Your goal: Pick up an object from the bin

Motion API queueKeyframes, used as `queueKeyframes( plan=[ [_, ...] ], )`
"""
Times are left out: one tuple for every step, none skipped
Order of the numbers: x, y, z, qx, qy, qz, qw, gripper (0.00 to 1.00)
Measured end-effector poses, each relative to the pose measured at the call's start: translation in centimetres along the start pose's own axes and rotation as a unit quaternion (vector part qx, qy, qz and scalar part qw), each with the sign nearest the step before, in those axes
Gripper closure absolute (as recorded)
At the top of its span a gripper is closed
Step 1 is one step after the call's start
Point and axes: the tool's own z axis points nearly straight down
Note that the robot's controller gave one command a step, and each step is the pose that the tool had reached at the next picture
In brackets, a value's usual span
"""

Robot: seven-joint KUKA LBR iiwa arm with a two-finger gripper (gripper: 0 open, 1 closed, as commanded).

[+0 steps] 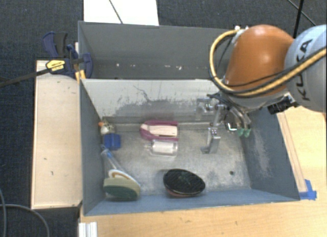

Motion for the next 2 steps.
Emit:
queueKeyframes(
  plan=[
    [7.0, -1.3, 5.0, 0.0, 0.0004, -0.066, 0.9978, 0.0],
    [5.5, 1.3, 9.4, -0.001, -0.002, 0.081, 0.9967, 0.0]
  ],
)
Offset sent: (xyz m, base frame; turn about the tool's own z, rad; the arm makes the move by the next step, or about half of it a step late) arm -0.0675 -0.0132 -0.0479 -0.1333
